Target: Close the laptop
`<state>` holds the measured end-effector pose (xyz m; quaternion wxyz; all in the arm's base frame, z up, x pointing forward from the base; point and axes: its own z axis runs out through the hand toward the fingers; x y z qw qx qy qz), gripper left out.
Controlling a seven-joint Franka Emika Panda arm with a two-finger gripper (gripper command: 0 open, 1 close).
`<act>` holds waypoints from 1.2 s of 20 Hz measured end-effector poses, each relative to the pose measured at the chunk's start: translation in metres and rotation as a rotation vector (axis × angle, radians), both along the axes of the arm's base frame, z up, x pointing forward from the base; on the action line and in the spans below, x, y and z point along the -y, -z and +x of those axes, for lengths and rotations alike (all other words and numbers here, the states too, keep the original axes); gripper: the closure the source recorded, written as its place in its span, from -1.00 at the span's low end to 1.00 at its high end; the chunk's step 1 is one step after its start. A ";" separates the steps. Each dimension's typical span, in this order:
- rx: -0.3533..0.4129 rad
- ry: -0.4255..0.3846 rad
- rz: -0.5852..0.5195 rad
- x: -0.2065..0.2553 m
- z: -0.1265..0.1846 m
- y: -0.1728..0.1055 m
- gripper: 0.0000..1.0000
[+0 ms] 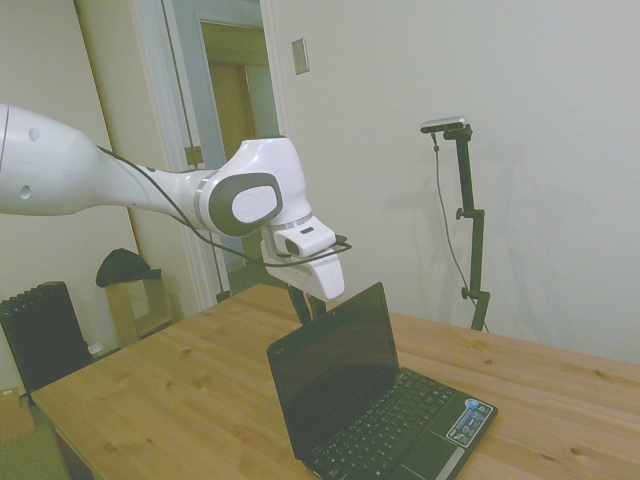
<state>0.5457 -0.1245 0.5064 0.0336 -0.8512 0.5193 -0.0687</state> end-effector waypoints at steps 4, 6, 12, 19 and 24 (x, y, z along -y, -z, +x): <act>-0.005 0.025 0.008 0.029 -0.006 -0.002 1.00; -0.009 0.040 0.009 0.049 -0.013 -0.002 1.00; -0.028 0.088 0.035 0.116 -0.045 0.013 1.00; -0.079 0.136 0.057 0.169 -0.091 0.059 1.00; -0.122 0.170 0.056 0.209 -0.113 0.105 1.00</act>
